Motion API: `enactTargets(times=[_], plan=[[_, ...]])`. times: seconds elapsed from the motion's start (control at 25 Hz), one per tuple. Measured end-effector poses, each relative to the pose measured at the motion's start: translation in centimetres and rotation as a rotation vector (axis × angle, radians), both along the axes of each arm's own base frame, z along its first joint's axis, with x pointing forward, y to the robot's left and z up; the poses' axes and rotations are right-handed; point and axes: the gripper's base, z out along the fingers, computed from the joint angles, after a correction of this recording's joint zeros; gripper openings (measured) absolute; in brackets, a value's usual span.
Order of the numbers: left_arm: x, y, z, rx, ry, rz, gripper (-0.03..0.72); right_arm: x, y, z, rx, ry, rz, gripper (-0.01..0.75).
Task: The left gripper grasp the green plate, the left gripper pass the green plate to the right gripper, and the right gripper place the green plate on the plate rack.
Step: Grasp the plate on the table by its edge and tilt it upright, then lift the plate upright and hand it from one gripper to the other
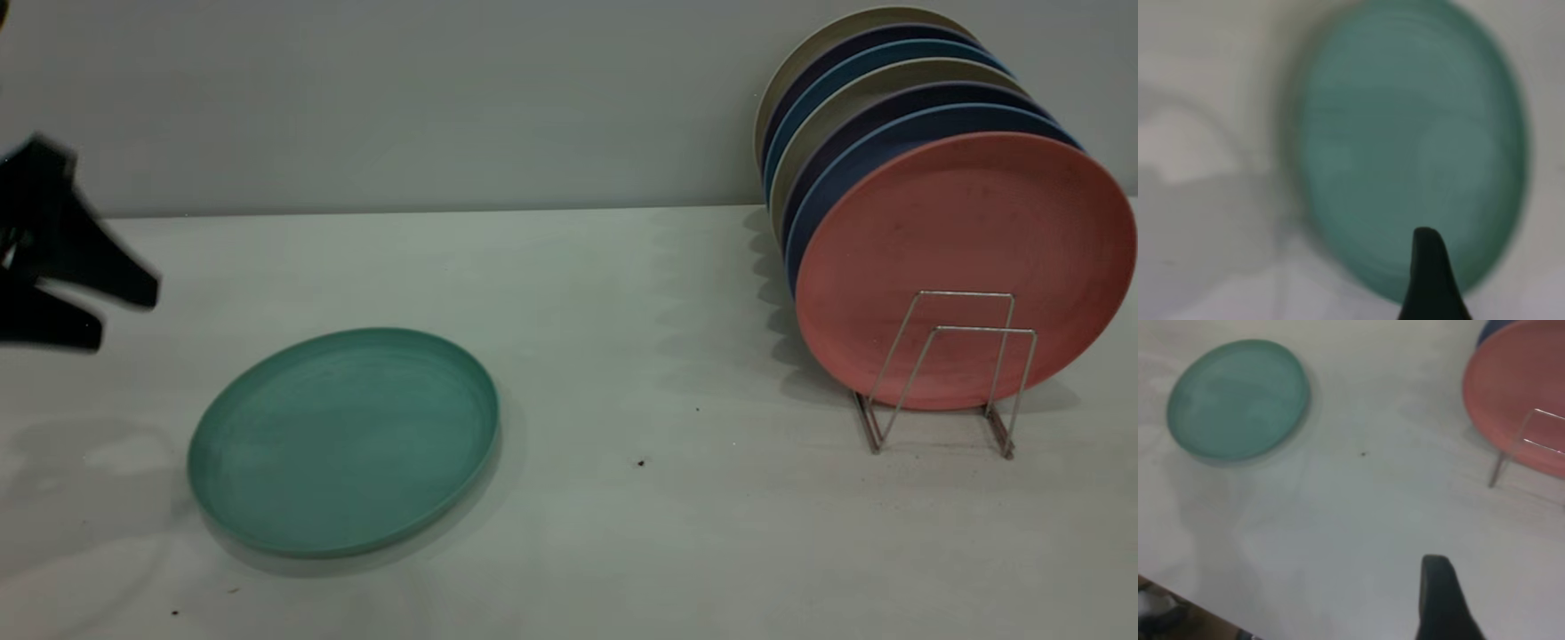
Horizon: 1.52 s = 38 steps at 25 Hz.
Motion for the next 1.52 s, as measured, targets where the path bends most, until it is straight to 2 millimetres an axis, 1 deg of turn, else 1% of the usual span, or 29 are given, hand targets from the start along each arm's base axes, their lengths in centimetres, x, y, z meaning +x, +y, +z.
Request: enactTargets(times=[0.08, 0.36, 0.48, 0.6, 0.72, 0.84, 0.92, 0.96, 1.0, 1.08, 1.16, 1.24, 1.36, 1.44, 1.52], plan=[[0.3, 0.4, -1.8, -0.009, 0.020, 0.010, 0.522, 0.4, 0.1, -0.1, 0.009, -0.002, 0.001, 0.457], [0.3, 0.1, -8.4, -0.089, 0.130, 0.037, 0.522, 1.6, 0.0, -0.5, 0.017, 0.011, -0.026, 0.457], [0.4, -0.1, -10.0, -0.128, 0.116, 0.055, 0.522, 1.9, 0.0, -0.8, 0.016, 0.027, -0.028, 0.457], [0.6, -0.2, -11.1, -0.156, 0.101, 0.080, 0.522, 2.0, 0.0, -0.8, 0.018, 0.030, -0.030, 0.457], [0.4, -0.5, -12.2, -0.167, 0.108, 0.083, 0.505, 2.1, -0.1, -0.8, 0.021, 0.025, -0.037, 0.457], [0.6, -1.0, -12.7, -0.197, 0.097, 0.071, 0.464, 2.2, -0.1, -0.7, 0.035, 0.016, -0.051, 0.457], [0.6, -1.3, -12.9, -0.205, 0.094, 0.068, 0.420, 2.3, -0.1, -0.6, 0.047, 0.012, -0.057, 0.457], [0.6, -1.3, -13.0, -0.204, 0.093, 0.066, 0.386, 2.3, 0.0, -0.6, 0.055, 0.012, -0.060, 0.457], [0.6, -1.4, -13.0, -0.203, 0.094, 0.065, 0.342, 2.4, 0.0, -0.7, 0.054, 0.015, -0.058, 0.457], [0.6, -1.3, -13.2, -0.194, 0.098, 0.066, 0.231, 2.7, 0.1, -0.9, 0.066, 0.034, -0.059, 0.457], [0.5, -1.3, -13.3, -0.192, 0.103, 0.067, 0.091, 3.1, 0.2, -1.3, 0.091, 0.065, -0.058, 0.457], [0.5, -1.3, -13.4, -0.183, 0.104, 0.065, 0.032, 3.8, 0.4, -1.8, 0.125, 0.100, -0.058, 0.457], [0.8, -1.1, -12.7, -0.156, 0.080, 0.052, 0.016, 5.2, 0.8, -2.8, 0.199, 0.166, -0.066, 0.454], [1.2, -1.0, -11.5, -0.137, 0.033, 0.034, 0.015, 6.3, 1.1, -3.7, 0.246, 0.202, -0.068, 0.442], [1.7, -0.9, -9.8, -0.118, -0.026, 0.019, 0.015, 7.5, 1.4, -4.8, 0.274, 0.230, -0.059, 0.422]])
